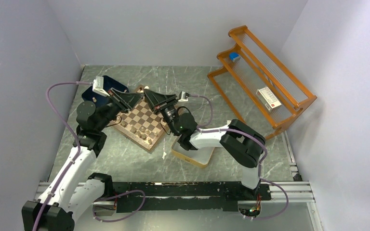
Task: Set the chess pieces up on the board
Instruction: Pick up the chess piece at the center of the board.
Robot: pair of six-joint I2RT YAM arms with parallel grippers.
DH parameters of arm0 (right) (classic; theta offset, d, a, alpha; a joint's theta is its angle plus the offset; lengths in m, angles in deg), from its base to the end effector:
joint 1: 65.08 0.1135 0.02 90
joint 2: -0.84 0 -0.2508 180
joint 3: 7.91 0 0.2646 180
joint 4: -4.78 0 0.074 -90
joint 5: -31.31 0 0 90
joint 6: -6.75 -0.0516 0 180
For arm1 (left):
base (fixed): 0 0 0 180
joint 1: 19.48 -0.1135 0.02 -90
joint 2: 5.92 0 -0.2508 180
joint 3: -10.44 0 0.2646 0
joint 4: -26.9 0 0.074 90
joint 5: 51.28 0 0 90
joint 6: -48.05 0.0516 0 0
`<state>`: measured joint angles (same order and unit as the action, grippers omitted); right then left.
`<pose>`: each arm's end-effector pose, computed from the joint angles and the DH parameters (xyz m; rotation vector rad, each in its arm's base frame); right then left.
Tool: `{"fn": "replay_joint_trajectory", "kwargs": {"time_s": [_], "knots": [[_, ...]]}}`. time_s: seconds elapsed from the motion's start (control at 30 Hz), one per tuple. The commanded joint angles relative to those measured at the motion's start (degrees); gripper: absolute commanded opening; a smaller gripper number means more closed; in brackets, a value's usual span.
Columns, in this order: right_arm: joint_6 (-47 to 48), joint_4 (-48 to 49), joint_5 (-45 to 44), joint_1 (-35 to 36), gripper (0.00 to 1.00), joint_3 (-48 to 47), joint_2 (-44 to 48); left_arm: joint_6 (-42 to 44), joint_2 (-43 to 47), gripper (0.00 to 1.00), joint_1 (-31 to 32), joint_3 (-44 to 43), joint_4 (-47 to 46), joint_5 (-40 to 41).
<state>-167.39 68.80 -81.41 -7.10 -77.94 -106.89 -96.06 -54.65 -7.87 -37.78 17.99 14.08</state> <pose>0.2368 0.3411 0.2445 0.7190 1.1962 1.9359 0.2295 -0.0691 0.3173 -0.1917 1.5498 -1.2293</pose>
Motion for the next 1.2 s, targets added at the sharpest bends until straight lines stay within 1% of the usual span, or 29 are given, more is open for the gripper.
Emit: {"fn": "replay_joint_trajectory", "kwargs": {"time_s": [0.0,0.07,0.2,0.27,0.33,0.4,0.43,0.53,0.6,0.67,0.73,0.8,0.87,0.9,1.0,1.17], "knots": [[1.53,3.17,-0.06,0.58,0.00,1.92,-0.52,5.74,-0.04,0.05,0.42,-4.57,4.54,1.97],[1.69,3.76,-0.09,0.54,0.03,2.61,-0.51,7.26,0.11,0.05,0.42,-5.14,6.59,2.62],[1.83,5.00,-0.86,0.42,0.14,4.20,-0.28,11.55,0.14,0.05,0.42,-7.66,13.00,4.44],[1.97,4.90,-0.61,0.00,0.21,5.16,0.27,14.20,-0.07,0.05,0.42,-9.36,16.80,5.29],[1.84,4.65,-0.45,-0.35,0.31,6.50,1.27,16.48,-0.10,0.05,0.42,-10.51,19.70,5.71],[2.64,5.44,0.04,-0.80,0.36,8.18,1.81,17.92,0.09,0.05,0.42,-11.10,21.44,6.05],[3.11,5.82,0.69,-1.18,0.38,8.94,2.19,18.75,0.16,0.05,0.42,-11.59,21.87,6.44],[6.17,5.02,4.75,-2.56,0.44,11.43,4.50,23.47,-0.33,0.05,0.42,-14.69,29.19,8.46],[9.15,0.24,8.67,-3.54,0.53,12.94,7.81,28.53,-2.37,0.05,0.42,-19.53,38.09,11.18],[14.19,-6.17,11.46,-4.29,0.60,14.13,12.00,33.07,-4.98,0.05,0.42,-24.62,47.43,14.96],[20.73,-14.30,13.46,-4.61,0.66,14.93,16.48,36.98,-7.75,0.05,0.42,-28.47,54.72,17.86],[26.12,-20.35,16.88,-5.18,0.74,15.42,20.29,39.63,-9.54,0.05,0.42,-31.15,60.18,20.06],[30.29,-23.64,21.83,-5.96,0.98,16.01,23.13,41.74,-11.05,0.05,0.42,-32.81,64.01,21.16],[32.35,-26.95,23.51,-6.21,1.00,16.01,25.07,42.70,-11.83,0.05,0.42,-33.56,65.92,21.74],[37.98,-35.88,25.10,-6.56,1.00,15.45,29.19,44.74,-14.45,0.05,0.42,-35.33,70.16,23.88],[47.86,-44.57,27.96,-6.65,1.00,15.34,35.02,48.08,-21.23,0.05,0.42,-37.83,75.93,24.56]]}}
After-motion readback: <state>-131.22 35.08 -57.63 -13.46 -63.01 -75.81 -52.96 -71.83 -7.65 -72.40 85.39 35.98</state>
